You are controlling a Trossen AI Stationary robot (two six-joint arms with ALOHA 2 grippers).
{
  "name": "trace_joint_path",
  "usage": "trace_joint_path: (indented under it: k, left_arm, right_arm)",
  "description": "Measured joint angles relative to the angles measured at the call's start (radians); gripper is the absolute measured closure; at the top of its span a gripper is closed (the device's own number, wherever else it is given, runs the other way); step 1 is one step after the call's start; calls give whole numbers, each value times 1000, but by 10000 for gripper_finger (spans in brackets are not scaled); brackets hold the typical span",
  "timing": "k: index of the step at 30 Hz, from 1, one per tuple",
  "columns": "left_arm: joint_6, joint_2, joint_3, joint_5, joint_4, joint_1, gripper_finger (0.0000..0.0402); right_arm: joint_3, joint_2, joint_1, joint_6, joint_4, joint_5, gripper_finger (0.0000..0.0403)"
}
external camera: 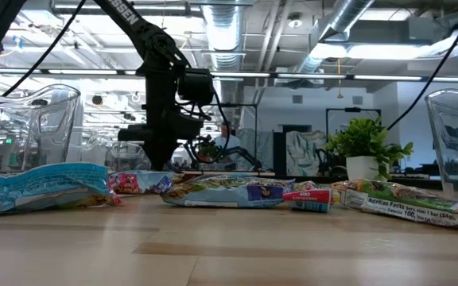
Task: Pick and place Granola Bars by type
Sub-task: Put the blue granola bar into the top transparent bin
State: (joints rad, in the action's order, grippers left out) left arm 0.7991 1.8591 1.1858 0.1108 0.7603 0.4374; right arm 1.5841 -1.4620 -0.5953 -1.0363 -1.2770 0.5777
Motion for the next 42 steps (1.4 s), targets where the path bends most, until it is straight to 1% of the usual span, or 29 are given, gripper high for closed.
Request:
trace_joint_path:
  k: [5, 11, 13, 15, 18, 21, 24, 26, 30, 33, 36, 39, 42]
  left_arm:
    - [-48, 3, 50, -1, 22, 0, 400]
    - [-114, 3, 193, -40, 94, 0, 401]
    - [-151, 3, 259, -33, 126, 0, 401]
    - [-197, 3, 333, 3, 168, 0, 401]
    - [-269, 2, 457, 102, 256, 0, 401]
    - [-320, 1, 577, 208, 394, 10, 401]
    - [-377, 0, 656, 288, 558, 35, 401]
    - [-426, -2, 674, 326, 662, 63, 401]
    - [-538, -13, 674, 323, 808, 140, 401]
    - [-593, -15, 674, 291, 808, 201, 401]
    - [-633, -21, 674, 232, 814, 253, 401]
    - [-674, -21, 666, 253, 808, 297, 401]
    - [-693, -21, 628, 265, 811, 338, 401]
  right_arm:
    - [0, 0, 0, 0, 0, 0, 270]
    - [0, 0, 0, 23, 0, 0, 270]
    - [0, 0, 0, 27, -2, 0, 270]
    - [0, 0, 0, 44, -2, 0, 270]
    - [0, 0, 3, 68, -5, 11, 270]
    - [0, 0, 9, 90, -10, 33, 271]
    - [0, 0, 18, 108, -19, 43, 270]
    - [0, 0, 22, 114, -25, 53, 270]
    - [0, 0, 32, 121, -34, 60, 271]
    - [0, 0, 35, 121, -42, 61, 270]
    - [0, 0, 35, 120, -54, 61, 271]
    - [0, 0, 35, 112, -55, 60, 272]
    - [0, 0, 35, 110, -55, 60, 274]
